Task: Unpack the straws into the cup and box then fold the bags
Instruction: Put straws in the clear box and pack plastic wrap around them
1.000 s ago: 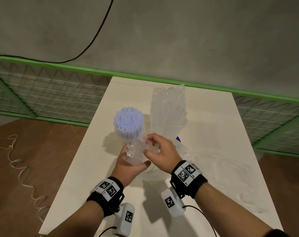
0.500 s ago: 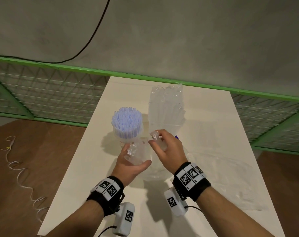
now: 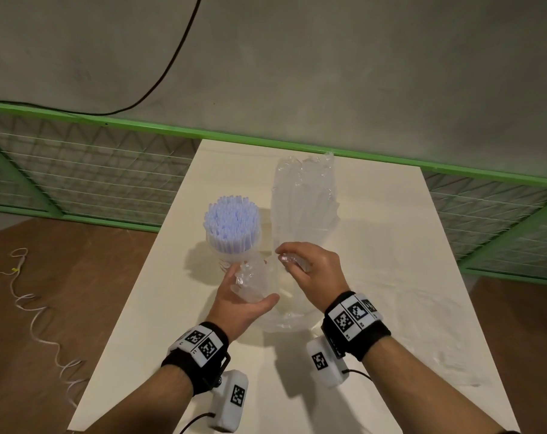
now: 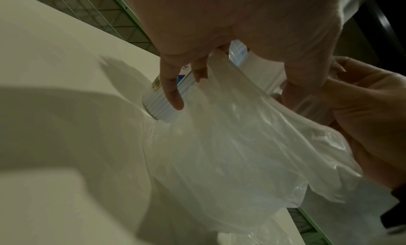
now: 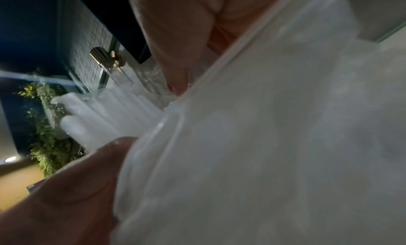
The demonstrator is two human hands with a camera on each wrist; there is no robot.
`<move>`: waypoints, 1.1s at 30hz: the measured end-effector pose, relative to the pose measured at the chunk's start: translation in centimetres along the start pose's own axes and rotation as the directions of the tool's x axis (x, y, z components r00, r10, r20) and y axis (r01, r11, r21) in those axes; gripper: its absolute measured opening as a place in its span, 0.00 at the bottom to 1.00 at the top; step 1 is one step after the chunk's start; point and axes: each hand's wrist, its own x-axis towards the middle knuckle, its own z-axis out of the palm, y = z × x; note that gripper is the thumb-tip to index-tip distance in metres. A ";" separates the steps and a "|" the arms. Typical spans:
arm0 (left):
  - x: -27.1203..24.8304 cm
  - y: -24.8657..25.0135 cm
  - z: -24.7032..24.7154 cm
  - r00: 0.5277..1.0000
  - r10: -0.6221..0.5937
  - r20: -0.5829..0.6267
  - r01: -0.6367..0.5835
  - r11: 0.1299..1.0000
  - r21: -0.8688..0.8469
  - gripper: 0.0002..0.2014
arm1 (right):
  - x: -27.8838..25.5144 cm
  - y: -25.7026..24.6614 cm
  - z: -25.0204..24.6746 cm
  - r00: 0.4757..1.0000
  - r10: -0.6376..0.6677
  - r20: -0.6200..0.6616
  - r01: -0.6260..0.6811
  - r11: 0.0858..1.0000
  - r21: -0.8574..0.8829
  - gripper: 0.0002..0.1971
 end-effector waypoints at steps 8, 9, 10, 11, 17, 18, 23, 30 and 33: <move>0.3 -0.4 0.0 1.000 0.003 -0.005 -0.003 1.000 0.013 0.34 | 2.3 -1.1 -0.6 0.999 0.051 0.008 -0.051 0.998 0.032 0.05; 0.4 -0.4 0.1 1.000 0.002 -0.007 -0.002 1.000 0.018 0.35 | 2.5 -1.3 -0.5 0.996 0.065 0.062 -0.069 0.996 0.057 0.05; 0.4 -0.4 0.2 1.000 0.002 -0.012 -0.002 1.000 0.018 0.35 | 2.6 -1.5 -0.3 0.992 0.066 0.110 -0.075 0.994 0.075 0.04; 0.5 -0.4 0.2 1.000 0.002 -0.022 -0.001 1.000 0.013 0.35 | 2.6 -1.7 -0.2 0.986 0.062 0.156 -0.078 0.992 0.096 0.05; 0.8 -0.2 0.4 1.000 0.021 -0.019 -0.021 0.999 0.030 0.35 | 2.5 -2.3 -0.5 0.925 0.032 0.378 -0.103 0.980 0.170 0.13; 0.8 -0.1 0.4 0.999 0.027 -0.017 -0.026 0.999 0.033 0.35 | 2.4 -2.3 -0.5 0.922 0.021 0.386 -0.096 0.979 0.178 0.13; 0.8 -0.1 0.5 0.999 0.043 -0.012 -0.043 0.999 -0.001 0.37 | 1.8 -2.0 -0.6 0.933 0.003 0.359 -0.068 0.983 0.170 0.15; 0.8 0.0 0.5 0.998 0.067 -0.011 -0.067 0.998 0.021 0.34 | 1.1 -0.8 -0.5 0.960 -0.095 0.262 0.100 0.995 -0.007 0.11; 0.8 -0.2 0.3 0.997 0.072 -0.021 -0.071 0.996 0.048 0.30 | 1.0 -0.5 -0.8 0.980 -0.030 0.197 0.034 0.999 -0.018 0.11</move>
